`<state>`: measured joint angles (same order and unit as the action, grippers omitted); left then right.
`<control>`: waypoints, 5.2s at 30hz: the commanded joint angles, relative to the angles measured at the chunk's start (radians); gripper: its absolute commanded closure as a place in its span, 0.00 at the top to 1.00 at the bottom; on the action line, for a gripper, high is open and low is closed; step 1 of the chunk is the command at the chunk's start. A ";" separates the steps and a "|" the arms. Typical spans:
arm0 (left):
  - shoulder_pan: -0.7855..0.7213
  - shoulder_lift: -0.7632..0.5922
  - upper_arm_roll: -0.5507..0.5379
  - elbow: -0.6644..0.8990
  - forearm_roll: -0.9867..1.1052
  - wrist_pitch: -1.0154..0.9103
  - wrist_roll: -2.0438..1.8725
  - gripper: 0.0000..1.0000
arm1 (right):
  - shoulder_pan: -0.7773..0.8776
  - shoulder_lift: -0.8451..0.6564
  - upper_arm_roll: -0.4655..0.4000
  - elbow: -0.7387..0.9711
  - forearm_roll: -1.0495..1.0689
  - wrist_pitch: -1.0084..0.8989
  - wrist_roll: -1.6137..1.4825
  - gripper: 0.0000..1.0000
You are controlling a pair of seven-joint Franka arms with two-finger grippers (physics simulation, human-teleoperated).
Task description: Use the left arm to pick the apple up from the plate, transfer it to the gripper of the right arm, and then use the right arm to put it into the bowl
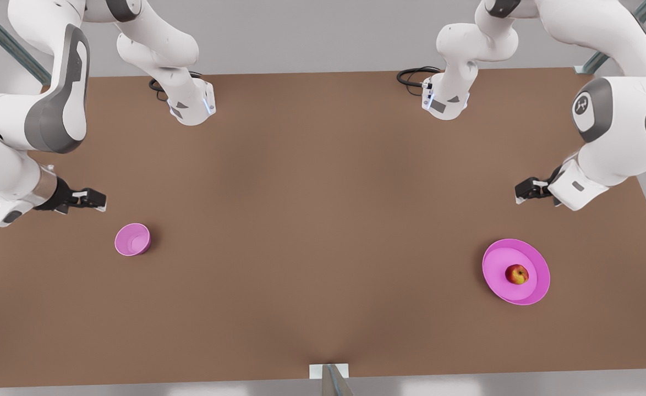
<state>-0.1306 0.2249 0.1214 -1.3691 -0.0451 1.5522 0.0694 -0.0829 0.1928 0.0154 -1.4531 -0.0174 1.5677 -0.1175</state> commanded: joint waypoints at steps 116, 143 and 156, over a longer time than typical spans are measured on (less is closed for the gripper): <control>-0.231 0.726 -0.671 0.239 -1.457 1.003 2.086 0.65 | 0.140 0.491 0.115 -0.035 1.466 0.097 -0.918 1.00; -0.238 0.741 -0.672 0.239 -1.458 1.005 2.089 0.65 | 0.147 0.450 0.169 -0.154 1.521 0.137 -0.840 1.00; -0.239 0.746 -0.672 0.239 -1.458 1.005 2.090 0.66 | 0.170 0.459 0.169 -0.142 1.539 0.176 -0.815 1.00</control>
<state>-0.3694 0.9727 -0.5504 -1.1309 -1.5102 2.5665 2.1175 0.0857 0.6531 0.1837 -1.5956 1.5146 1.7325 -0.9197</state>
